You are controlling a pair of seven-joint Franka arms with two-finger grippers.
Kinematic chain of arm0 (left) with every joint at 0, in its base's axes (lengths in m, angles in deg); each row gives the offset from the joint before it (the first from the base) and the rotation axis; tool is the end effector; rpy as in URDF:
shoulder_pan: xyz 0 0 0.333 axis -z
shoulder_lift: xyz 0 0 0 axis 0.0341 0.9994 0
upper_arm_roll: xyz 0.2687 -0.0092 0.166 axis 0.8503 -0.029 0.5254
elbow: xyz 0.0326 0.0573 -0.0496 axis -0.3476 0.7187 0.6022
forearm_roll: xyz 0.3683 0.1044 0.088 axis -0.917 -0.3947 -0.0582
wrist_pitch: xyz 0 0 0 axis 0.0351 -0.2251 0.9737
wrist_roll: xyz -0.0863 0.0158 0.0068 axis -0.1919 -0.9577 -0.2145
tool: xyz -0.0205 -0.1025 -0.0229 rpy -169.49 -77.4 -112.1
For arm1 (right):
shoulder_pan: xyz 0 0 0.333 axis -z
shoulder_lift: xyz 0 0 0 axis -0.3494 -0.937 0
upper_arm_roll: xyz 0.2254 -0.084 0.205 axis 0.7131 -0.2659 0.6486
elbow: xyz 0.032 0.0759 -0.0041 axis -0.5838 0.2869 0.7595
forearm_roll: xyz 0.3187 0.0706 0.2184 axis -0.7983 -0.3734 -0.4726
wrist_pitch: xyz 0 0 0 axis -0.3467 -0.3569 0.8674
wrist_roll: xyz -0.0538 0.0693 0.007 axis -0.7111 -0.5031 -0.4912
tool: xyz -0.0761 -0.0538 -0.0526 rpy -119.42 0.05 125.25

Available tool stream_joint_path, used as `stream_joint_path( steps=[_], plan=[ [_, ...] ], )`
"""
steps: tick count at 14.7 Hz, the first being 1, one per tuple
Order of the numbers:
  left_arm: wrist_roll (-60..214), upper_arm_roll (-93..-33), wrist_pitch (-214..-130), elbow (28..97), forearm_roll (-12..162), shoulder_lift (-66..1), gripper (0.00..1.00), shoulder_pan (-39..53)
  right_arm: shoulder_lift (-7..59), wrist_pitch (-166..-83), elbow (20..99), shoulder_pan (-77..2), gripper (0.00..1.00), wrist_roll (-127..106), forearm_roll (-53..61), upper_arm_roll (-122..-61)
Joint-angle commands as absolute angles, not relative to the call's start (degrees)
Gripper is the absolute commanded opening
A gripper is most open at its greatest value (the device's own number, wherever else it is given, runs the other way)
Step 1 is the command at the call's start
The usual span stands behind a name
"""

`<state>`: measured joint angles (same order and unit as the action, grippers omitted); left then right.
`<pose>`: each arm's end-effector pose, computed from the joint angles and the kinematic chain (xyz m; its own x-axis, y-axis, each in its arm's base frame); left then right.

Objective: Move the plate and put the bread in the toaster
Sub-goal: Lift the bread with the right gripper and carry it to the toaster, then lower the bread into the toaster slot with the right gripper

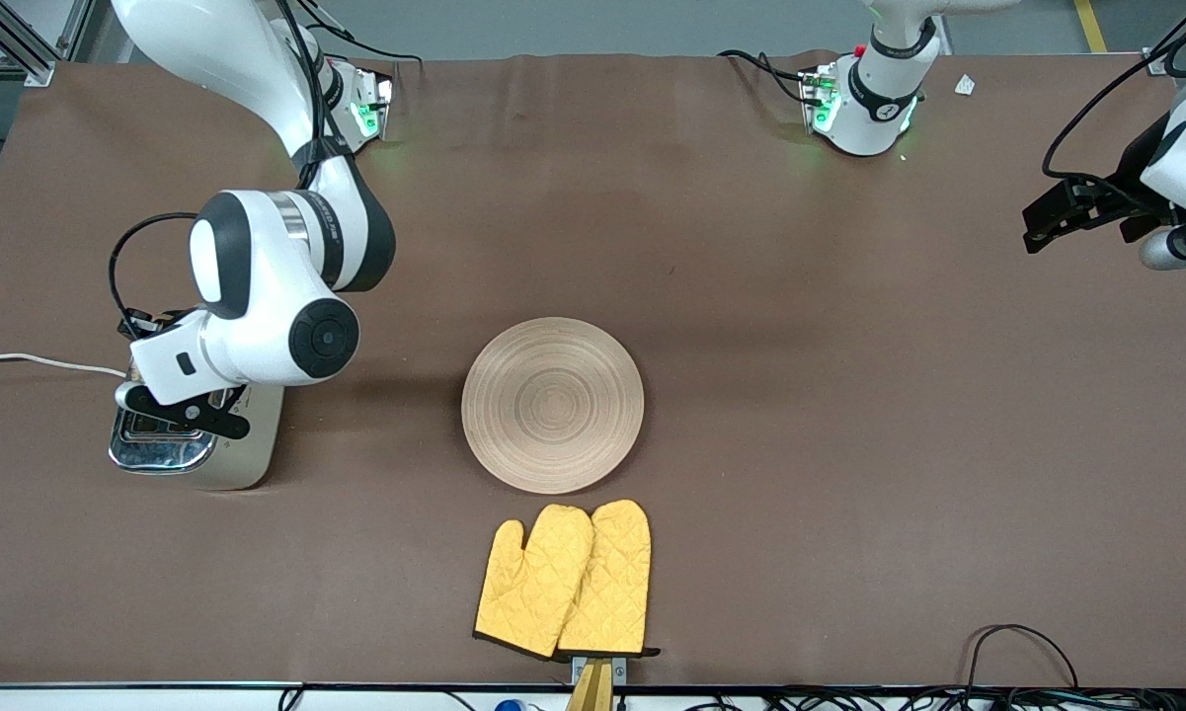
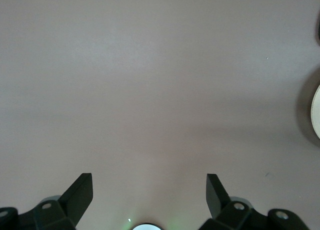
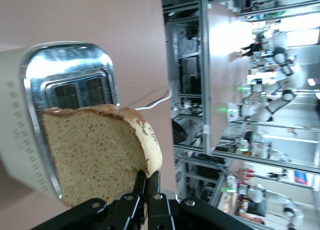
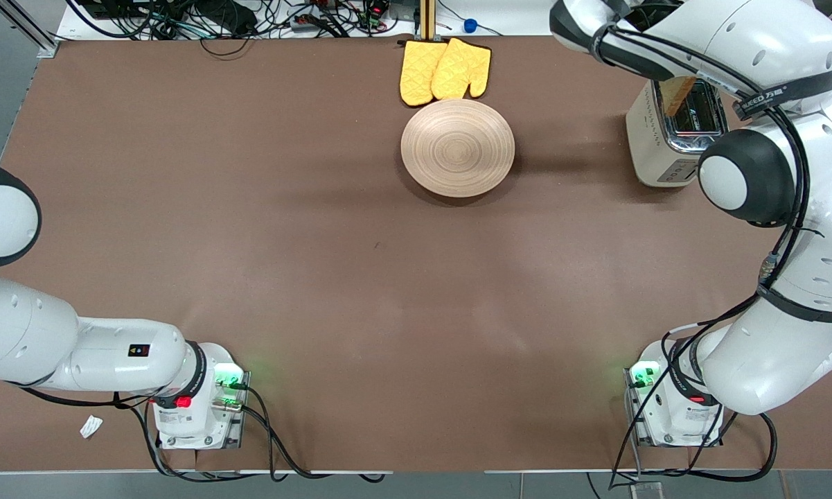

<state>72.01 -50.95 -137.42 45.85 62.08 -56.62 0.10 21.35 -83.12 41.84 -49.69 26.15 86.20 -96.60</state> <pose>0.5451 -0.0676 0.6547 0.9974 0.0640 -0.0325 0.0618 -0.9959 -0.0663 0.6241 0.1410 0.4343 0.9769 -0.2125 -0.0205 -0.0866 -0.4824 0.8717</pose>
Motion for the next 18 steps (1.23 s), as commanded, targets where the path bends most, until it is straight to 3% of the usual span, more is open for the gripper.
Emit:
stream_joint_path(
  steps=[1,16,17,18],
  plan=[
    [72.9,-50.8,-137.9,46.3,63.2,-57.1,1.0,0.0,22.2,-85.7,46.5,-48.8,0.0,25.7,90.6,-96.0],
    [72.9,-50.5,-137.9,46.3,63.0,-57.0,1.0,-0.2,23.7,-98.8,57.4,-45.1,0.0,26.6,93.1,-95.9],
    [72.9,-50.6,-137.9,46.3,62.9,-57.0,1.0,-0.2,23.7,-99.4,57.6,-45.1,0.03,26.7,92.9,-95.9],
    [72.9,-50.5,-137.9,46.3,62.9,-57.0,1.0,-0.2,23.5,-99.3,57.5,-44.6,0.15,26.8,92.3,-95.9]
  ],
)
